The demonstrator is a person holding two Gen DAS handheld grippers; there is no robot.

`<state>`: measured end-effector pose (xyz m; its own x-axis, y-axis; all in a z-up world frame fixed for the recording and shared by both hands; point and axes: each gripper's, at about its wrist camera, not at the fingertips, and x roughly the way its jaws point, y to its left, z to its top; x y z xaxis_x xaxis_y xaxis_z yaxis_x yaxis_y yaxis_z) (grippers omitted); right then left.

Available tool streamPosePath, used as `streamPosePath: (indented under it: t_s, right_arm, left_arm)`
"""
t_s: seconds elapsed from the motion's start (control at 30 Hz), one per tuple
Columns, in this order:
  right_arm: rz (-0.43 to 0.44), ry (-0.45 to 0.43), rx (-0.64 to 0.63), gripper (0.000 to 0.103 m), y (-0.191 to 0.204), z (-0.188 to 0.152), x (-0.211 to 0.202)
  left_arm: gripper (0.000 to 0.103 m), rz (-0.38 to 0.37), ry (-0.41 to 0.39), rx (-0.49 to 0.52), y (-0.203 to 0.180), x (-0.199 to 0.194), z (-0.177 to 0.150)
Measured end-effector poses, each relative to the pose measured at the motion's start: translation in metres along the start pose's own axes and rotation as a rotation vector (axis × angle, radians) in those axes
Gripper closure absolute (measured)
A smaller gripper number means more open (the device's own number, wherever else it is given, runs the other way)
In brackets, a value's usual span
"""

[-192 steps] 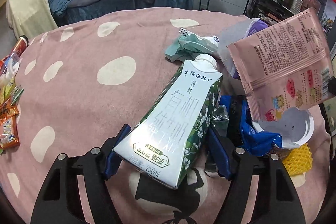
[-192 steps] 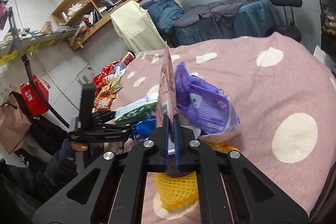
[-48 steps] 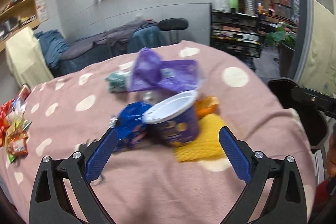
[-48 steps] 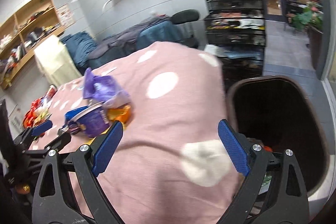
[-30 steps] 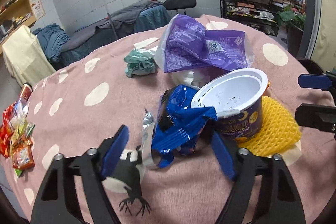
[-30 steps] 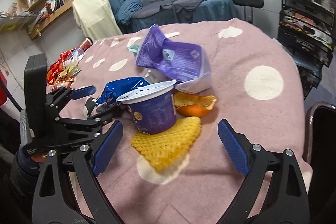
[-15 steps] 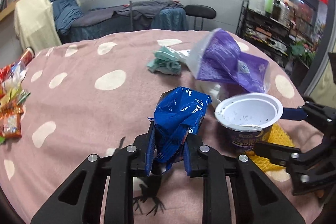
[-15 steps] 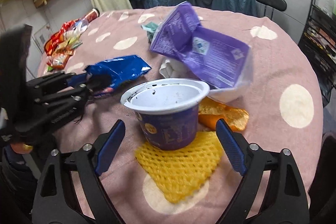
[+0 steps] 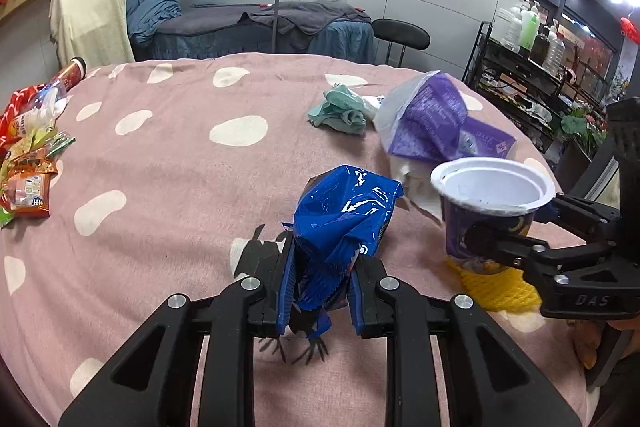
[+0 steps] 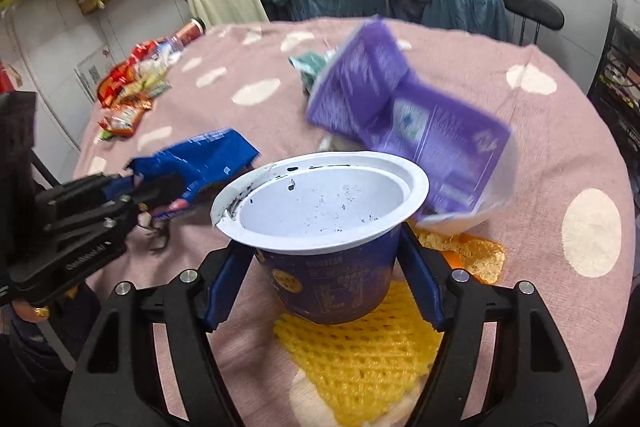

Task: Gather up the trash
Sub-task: 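Carry the yogurt cup to the bin and open the right tool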

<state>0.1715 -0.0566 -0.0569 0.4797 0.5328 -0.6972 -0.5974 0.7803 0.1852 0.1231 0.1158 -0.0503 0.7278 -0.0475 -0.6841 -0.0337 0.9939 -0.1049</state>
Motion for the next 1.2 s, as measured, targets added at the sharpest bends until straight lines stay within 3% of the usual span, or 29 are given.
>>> streamPosePath:
  t_s: [0.2, 0.47, 0.87, 1.2]
  right_arm:
    - [-0.009, -0.116, 0.022, 0.031, 0.001, -0.009, -0.043]
    - [-0.076, -0.202, 0.132, 0.031, -0.033, -0.035, -0.1]
    - [-0.268, -0.276, 0.338, 0.031, -0.108, -0.099, -0.17]
    - [-0.413, -0.282, 0.531, 0.031, -0.171, -0.152, -0.204]
  left_arm:
    - [0.08, -0.049, -0.013, -0.004, -0.011, -0.014, -0.001]
    - [0.08, -0.131, -0.027, 0.033, -0.052, -0.024, -0.003]
    - [0.08, -0.255, -0.023, 0.167, -0.129, -0.025, -0.006]
    - [0.08, -0.357, -0.008, 0.296, -0.193, -0.022, -0.009]
